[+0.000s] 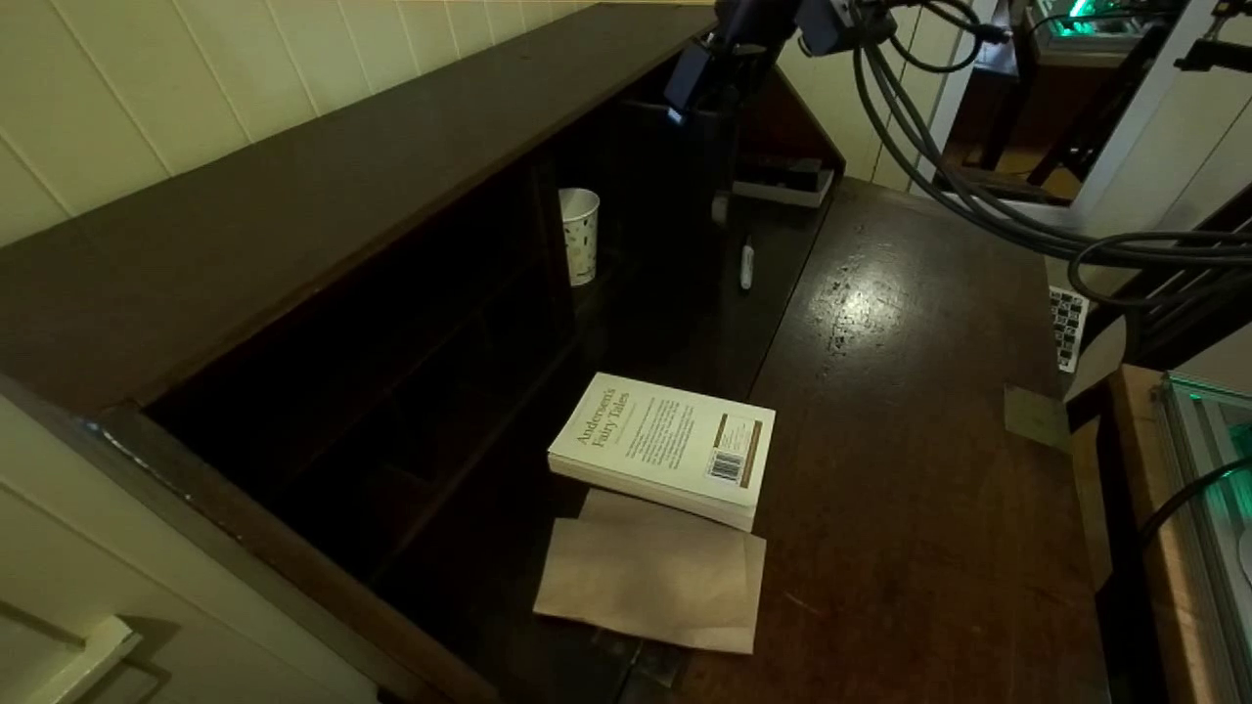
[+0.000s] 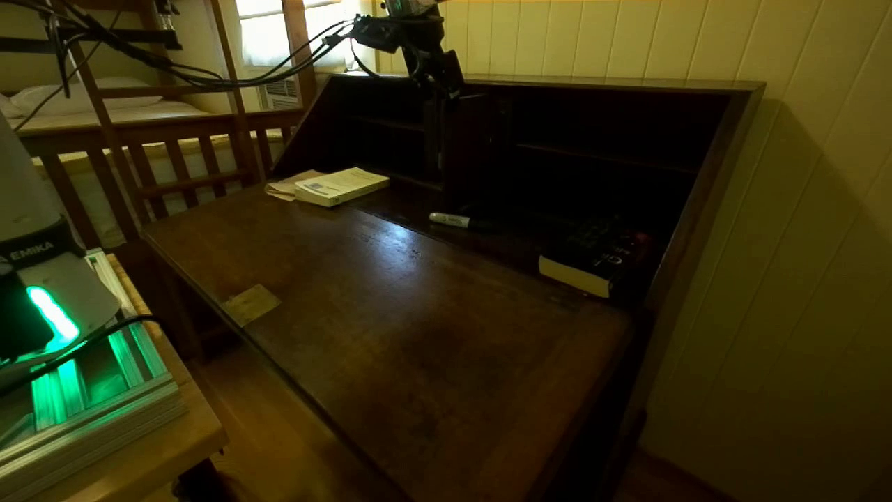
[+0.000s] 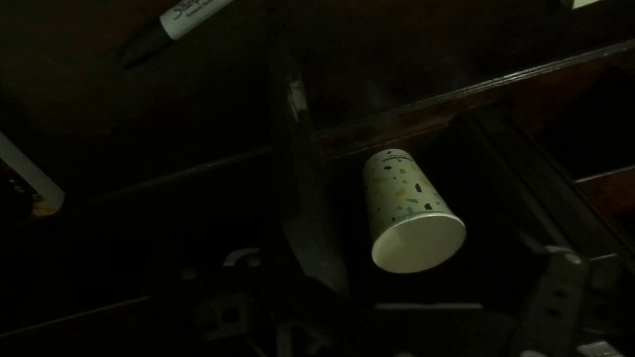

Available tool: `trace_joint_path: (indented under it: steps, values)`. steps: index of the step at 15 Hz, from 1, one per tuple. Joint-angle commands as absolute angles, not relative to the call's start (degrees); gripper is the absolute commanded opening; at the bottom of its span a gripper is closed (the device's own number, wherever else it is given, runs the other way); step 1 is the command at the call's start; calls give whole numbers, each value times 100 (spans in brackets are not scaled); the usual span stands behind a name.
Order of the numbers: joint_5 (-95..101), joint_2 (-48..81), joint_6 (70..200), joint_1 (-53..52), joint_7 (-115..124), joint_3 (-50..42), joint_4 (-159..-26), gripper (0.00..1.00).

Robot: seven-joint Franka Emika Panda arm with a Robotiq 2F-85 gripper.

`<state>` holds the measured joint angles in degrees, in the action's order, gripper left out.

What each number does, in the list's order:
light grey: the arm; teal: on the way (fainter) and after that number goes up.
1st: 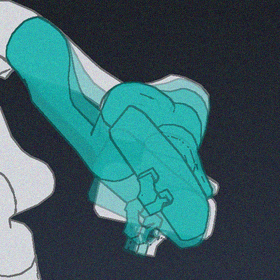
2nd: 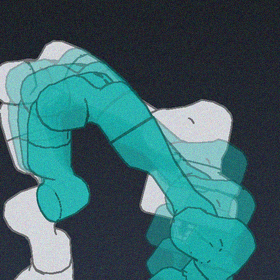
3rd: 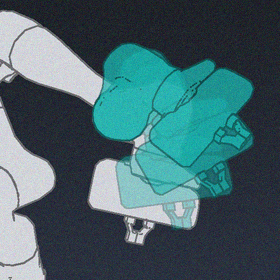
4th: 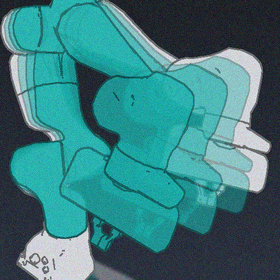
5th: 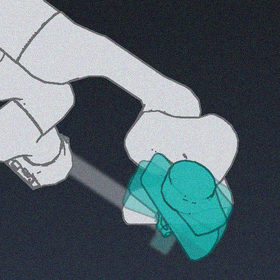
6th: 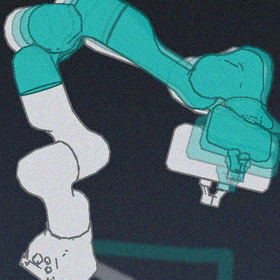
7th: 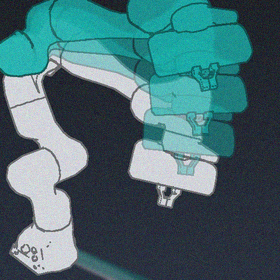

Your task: Remove the marker from the cup, then put the cup in the cabinet and close the cabinet door

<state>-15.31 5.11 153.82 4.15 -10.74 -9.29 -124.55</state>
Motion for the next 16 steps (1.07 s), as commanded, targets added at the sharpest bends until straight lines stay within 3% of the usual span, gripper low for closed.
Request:
trace_joint_path:
  steps: [1, 16]
  values:
    - [-2066, 810, 15429, 609, -1478, -585, -12118, 100]
    - [-3637, 1117, 14825, 917, -3576, 229, -11699, 100]
